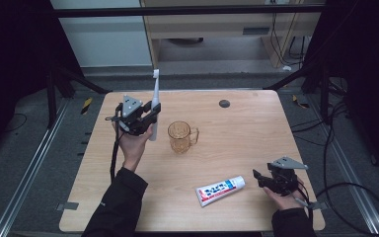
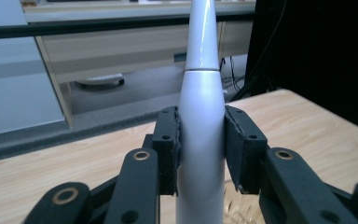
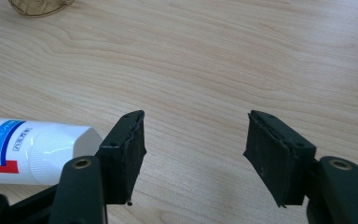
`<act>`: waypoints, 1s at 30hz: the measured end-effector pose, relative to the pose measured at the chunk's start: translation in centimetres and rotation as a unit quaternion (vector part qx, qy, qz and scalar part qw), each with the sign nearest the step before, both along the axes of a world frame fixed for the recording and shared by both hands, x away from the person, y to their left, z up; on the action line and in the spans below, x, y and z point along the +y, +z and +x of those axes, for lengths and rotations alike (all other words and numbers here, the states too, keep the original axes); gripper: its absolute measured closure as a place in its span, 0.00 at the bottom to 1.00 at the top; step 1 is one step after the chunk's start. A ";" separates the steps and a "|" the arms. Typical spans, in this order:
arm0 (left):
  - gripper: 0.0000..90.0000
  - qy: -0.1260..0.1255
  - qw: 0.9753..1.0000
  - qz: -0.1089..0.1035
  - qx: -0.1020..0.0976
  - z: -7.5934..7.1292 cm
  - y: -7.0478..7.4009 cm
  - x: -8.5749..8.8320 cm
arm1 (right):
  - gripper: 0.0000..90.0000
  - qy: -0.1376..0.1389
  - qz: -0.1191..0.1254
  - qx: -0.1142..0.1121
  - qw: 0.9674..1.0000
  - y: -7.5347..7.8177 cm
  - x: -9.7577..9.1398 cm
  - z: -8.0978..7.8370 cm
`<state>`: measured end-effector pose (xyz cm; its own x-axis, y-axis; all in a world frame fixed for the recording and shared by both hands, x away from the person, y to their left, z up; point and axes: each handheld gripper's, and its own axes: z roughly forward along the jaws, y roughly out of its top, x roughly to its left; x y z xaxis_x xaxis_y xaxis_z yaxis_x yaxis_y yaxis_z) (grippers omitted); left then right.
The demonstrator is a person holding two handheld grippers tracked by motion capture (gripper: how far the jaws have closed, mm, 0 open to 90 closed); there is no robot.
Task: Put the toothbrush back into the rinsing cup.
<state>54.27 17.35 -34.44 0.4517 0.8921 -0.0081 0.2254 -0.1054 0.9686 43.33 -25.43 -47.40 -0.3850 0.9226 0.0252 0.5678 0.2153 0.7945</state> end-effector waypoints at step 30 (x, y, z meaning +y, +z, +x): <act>0.74 -0.022 0.999 -0.025 -0.041 3.3 -0.8 -4.8 | 0.40 0.004 -0.002 -0.007 1.000 -0.5 -0.3 0.1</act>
